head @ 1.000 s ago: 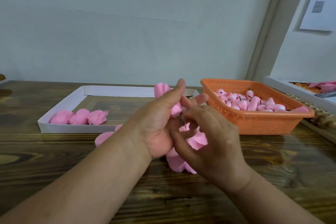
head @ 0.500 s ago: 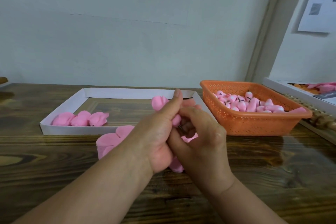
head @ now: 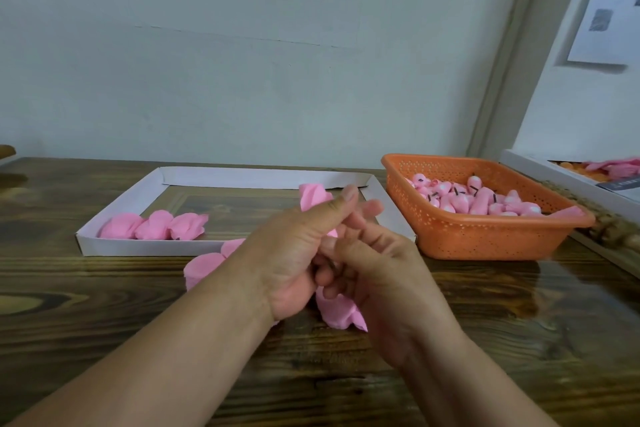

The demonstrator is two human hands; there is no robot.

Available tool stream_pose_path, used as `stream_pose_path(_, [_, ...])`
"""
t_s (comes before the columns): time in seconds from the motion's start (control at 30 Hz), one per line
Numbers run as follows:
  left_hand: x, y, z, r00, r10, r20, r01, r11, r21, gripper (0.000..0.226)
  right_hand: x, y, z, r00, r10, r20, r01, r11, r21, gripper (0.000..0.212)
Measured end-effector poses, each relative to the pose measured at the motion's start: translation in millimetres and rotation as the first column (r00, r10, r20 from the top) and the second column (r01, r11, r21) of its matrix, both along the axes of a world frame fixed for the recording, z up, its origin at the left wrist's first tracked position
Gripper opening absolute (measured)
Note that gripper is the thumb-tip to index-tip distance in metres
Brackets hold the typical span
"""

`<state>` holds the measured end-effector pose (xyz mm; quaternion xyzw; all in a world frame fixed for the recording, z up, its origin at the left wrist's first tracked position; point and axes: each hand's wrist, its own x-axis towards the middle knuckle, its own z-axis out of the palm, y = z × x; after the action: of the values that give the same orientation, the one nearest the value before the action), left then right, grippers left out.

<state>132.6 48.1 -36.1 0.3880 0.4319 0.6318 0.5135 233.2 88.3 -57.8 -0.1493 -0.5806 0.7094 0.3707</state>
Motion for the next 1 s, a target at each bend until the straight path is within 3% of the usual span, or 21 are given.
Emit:
stream_pose_path(0.07, [-3.7,2.9,2.9,0.995,0.048,0.089,-0.049,0.999,0.011,0.033,7.8,11.4,9.9,0.993,-0.043,0.109,0.023,0.985,0.173,0.013])
stream_pose_path(0.13, [-10.2,5.2,6.2,0.983,0.145,0.111,-0.148,0.989,0.02,0.033,17.5,33.5,24.2,0.955,-0.25,0.161,0.175,0.911,0.373,0.006])
stream_pose_path(0.23, [-16.1,7.3,8.0,0.96,0.251,0.12,-0.255,0.967,0.013,0.035,31.0,73.1,36.5,0.829,-0.525,0.193,0.386,0.786,0.482,0.014])
stream_pose_path(0.37, [-12.7,8.9,4.4,0.944,0.316,0.094,-0.316,0.949,-0.021,0.04,29.0,100.6,20.9,0.674,-0.544,0.499,0.131,0.754,0.644,0.012])
stream_pose_path(0.43, [-12.6,10.8,2.2,0.928,0.365,0.074,-0.363,0.931,-0.041,0.041,26.3,105.8,14.2,0.623,-0.551,0.555,-0.01,0.703,0.711,0.012])
stream_pose_path(0.63, [-12.1,14.3,-0.6,0.909,0.416,-0.027,-0.417,0.907,-0.063,0.043,9.3,104.3,9.5,0.597,-0.448,0.666,-0.434,0.518,0.737,0.038])
stream_pose_path(0.83, [-15.5,12.9,-0.7,0.903,0.43,-0.02,-0.43,0.901,-0.059,0.043,0.8,103.9,10.7,0.613,-0.523,0.592,-0.383,0.458,0.802,0.011])
stream_pose_path(1.0, [-15.2,11.4,-2.0,0.905,0.426,-0.009,-0.426,0.903,-0.06,0.044,-0.6,102.2,11.0,0.66,-0.568,0.493,-0.3,0.402,0.865,0.007])
